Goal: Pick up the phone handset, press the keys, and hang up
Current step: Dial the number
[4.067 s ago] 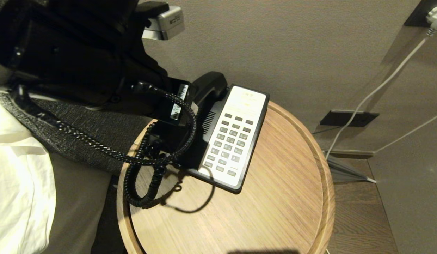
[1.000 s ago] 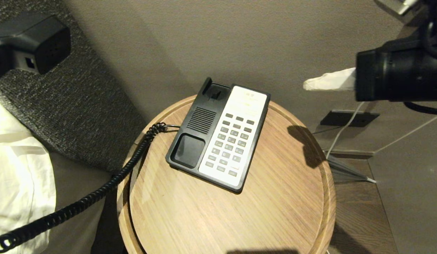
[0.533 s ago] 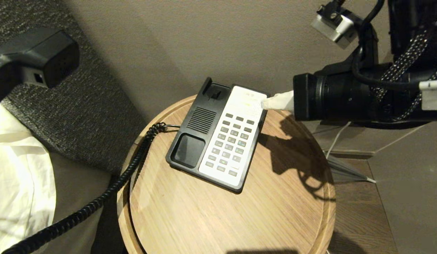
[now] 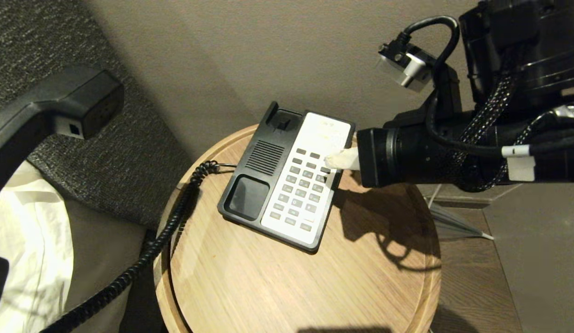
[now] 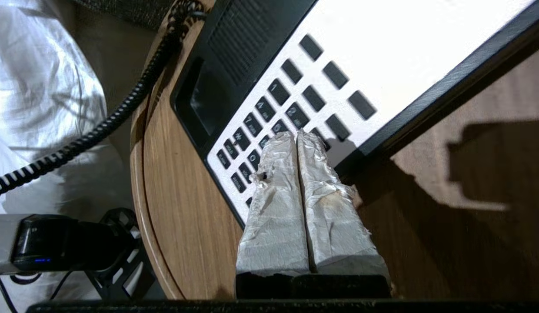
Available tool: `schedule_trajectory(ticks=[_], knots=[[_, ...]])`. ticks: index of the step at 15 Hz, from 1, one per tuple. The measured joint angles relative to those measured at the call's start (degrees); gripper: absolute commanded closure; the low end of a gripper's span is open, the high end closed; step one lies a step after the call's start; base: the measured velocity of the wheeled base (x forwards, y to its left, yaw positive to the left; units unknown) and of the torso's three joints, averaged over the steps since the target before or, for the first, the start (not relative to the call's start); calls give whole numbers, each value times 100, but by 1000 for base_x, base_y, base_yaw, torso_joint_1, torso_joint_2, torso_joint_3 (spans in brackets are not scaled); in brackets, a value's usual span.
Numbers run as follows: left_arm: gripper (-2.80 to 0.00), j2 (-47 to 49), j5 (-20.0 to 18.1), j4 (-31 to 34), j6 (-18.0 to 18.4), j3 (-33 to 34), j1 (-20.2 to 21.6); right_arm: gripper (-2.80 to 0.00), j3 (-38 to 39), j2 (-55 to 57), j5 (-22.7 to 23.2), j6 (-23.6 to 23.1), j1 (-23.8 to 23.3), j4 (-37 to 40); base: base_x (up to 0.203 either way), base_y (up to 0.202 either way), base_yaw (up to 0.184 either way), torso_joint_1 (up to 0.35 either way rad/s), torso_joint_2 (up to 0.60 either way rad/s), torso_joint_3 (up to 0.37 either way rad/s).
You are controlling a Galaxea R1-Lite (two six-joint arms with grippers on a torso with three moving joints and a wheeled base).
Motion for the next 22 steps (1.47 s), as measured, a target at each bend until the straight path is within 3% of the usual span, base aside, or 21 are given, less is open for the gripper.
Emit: schedule_trajectory(ticks=[17, 22], knots=[[0, -126, -19, -13, -4, 146, 2, 0, 154, 348, -432, -56, 33, -219, 0, 0, 0, 0, 0, 0], [0, -181, -19, -10, -6, 227, 4, 0, 440, 362, -573, -117, -41, -589, 0, 0, 0, 0, 0, 0]])
